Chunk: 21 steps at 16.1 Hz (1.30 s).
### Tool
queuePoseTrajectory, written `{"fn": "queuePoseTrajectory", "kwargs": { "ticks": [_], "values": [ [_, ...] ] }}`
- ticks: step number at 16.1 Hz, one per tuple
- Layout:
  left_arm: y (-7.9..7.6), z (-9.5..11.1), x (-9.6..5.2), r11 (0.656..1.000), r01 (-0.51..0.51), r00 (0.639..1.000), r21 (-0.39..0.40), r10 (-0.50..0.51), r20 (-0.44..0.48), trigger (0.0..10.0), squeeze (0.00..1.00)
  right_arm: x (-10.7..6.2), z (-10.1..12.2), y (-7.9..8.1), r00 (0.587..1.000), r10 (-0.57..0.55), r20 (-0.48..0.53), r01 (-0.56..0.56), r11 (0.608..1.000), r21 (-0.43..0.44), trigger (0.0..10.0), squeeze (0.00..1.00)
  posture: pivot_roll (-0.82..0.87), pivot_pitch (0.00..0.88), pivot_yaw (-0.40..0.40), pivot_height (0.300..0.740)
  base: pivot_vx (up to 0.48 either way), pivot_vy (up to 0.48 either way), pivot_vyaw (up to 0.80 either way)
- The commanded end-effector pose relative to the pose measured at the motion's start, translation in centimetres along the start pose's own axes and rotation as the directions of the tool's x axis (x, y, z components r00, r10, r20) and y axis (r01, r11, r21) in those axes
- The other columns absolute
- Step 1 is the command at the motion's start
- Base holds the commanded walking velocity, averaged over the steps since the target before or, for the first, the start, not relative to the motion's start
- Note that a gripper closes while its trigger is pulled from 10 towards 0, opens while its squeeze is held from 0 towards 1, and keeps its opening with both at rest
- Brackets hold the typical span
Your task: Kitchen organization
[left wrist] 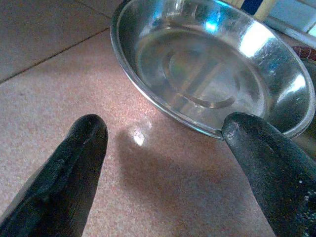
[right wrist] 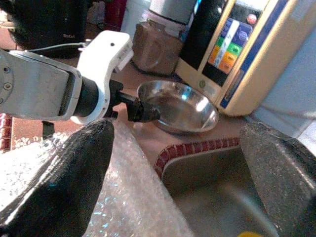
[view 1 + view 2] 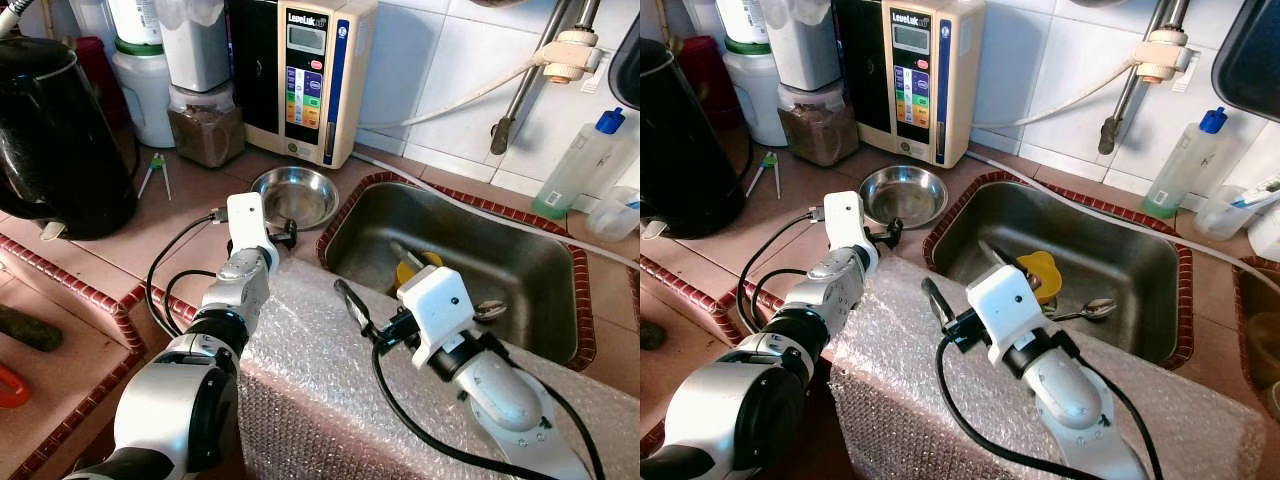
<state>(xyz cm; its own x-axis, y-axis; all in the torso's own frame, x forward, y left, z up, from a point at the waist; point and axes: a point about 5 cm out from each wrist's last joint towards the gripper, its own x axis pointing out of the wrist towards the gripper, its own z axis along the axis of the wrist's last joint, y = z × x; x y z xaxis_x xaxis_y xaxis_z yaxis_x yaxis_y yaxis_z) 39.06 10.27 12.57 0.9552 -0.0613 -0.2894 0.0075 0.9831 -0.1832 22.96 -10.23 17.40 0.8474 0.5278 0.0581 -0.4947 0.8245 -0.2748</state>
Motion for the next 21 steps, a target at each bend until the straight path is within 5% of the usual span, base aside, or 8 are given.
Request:
{"fn": "queuePoseTrajectory", "kwargs": {
  "ticks": [1,2,3,11,17,20,21],
  "values": [
    [-0.5,-0.1,0.1,1.0,0.004,1.0,-0.011,-0.005,-0.031,4.5,0.0,-0.3,-0.3,-0.6,0.999,-0.034,-0.022,0.035,0.999,0.019,10.0,0.16,0.0,0.0,-0.022,0.74,0.0,0.0,0.0],
    [-0.4,-0.2,0.1,1.0,-0.004,0.999,-0.026,0.003,-0.04,1.2,0.0,-0.4,-0.7,-0.9,0.998,-0.042,-0.044,0.044,0.999,0.024,10.0,0.16,0.0,0.0,-0.021,0.74,0.0,0.0,0.0],
    [-0.3,-0.2,0.1,0.999,-0.01,0.999,-0.035,0.009,-0.048,0.0,0.0,-0.5,-0.8,-0.9,0.998,-0.045,-0.052,0.046,0.999,0.023,10.0,0.16,0.0,0.0,-0.021,0.74,0.0,0.0,0.0],
    [2.8,1.7,0.2,0.995,-0.082,0.996,-0.064,0.081,-0.026,0.0,0.0,-0.3,-1.5,-1.0,0.996,-0.052,-0.068,0.053,0.999,0.007,10.0,0.16,0.04,0.0,-0.013,0.74,0.0,0.0,0.0],
    [7.1,2.5,-0.3,0.985,-0.165,0.986,-0.05,0.165,-0.014,0.7,0.0,0.2,-1.9,-1.2,0.997,-0.043,-0.062,0.04,0.999,-0.034,10.0,0.16,0.07,0.0,-0.021,0.74,0.0,0.0,0.0],
    [7.9,2.6,-0.5,0.982,-0.183,0.983,-0.039,0.183,-0.012,1.9,0.0,0.4,-2.0,-1.3,0.997,-0.041,-0.059,0.039,0.998,-0.042,10.0,0.16,0.08,0.0,-0.026,0.74,0.0,0.0,0.0],
    [7.6,2.3,-0.5,0.986,-0.161,0.987,-0.048,0.16,-0.022,10.0,0.0,0.5,-2.0,-1.2,0.998,-0.03,-0.059,0.027,0.999,-0.038,10.0,0.16,0.08,0.0,-0.029,0.74,0.0,0.0,0.0]
  ]
}}
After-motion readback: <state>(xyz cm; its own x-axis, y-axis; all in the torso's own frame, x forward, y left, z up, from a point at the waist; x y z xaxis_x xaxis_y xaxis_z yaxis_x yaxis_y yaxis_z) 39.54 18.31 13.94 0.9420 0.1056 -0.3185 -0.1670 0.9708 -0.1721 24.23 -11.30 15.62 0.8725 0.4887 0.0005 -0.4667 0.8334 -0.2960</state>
